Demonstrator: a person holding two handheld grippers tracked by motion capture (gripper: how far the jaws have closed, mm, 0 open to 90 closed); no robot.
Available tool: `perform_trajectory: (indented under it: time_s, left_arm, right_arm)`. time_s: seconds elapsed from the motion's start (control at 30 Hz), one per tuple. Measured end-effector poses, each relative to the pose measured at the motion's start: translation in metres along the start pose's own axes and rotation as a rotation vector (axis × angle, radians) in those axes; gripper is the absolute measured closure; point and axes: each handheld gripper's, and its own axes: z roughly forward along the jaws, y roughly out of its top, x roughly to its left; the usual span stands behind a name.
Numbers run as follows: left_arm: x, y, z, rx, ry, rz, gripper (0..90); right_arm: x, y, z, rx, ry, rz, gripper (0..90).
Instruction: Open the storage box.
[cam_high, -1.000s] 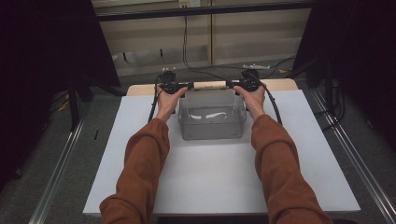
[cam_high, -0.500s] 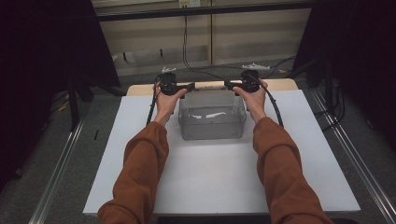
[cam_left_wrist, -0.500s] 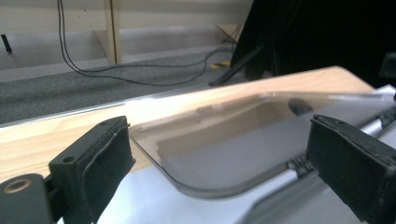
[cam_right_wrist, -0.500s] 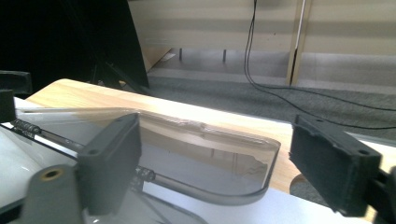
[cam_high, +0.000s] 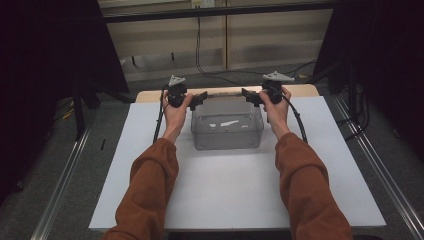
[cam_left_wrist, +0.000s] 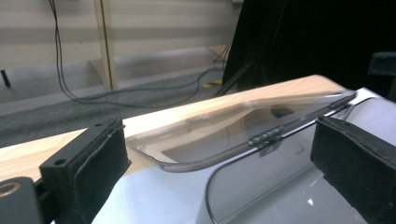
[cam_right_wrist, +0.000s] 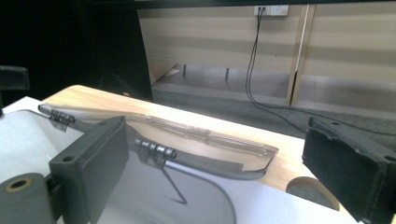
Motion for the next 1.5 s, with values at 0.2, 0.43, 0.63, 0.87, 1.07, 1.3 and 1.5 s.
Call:
perform_trajectory:
  time_s: [0.2,0.43,0.63,0.87,1.07,1.3,1.5]
  left_arm:
    - [-0.008,-0.003,-0.012,-0.056,0.014,0.039,3.7]
    - [-0.017,-0.008,-0.026,-0.077,0.020,0.047,3.7]
    - [-0.021,-0.016,-0.039,-0.086,0.028,0.070,4.0]
    - [-0.030,-0.024,-0.055,-0.092,0.026,0.084,3.9]
    - [-0.037,-0.026,-0.070,-0.128,0.015,0.094,3.9]
    - [-0.039,-0.036,-0.086,-0.149,0.017,0.083,3.9]
    - [-0.038,-0.051,-0.102,-0.155,0.022,0.073,3.9]
  right_arm:
    - [0.010,-0.003,-0.010,-0.036,-0.006,-0.035,5.8]
    - [0.019,-0.007,-0.026,-0.062,-0.012,-0.071,3.6]
    - [0.023,-0.011,-0.039,-0.079,-0.014,-0.082,3.2]
    - [0.030,-0.014,-0.051,-0.102,0.000,-0.100,2.8]
    - [0.033,-0.021,-0.062,-0.113,-0.006,-0.104,2.5]
    - [0.035,-0.029,-0.078,-0.128,-0.033,-0.112,0.0]
    - [0.033,-0.036,-0.096,-0.143,-0.053,-0.110,0.0]
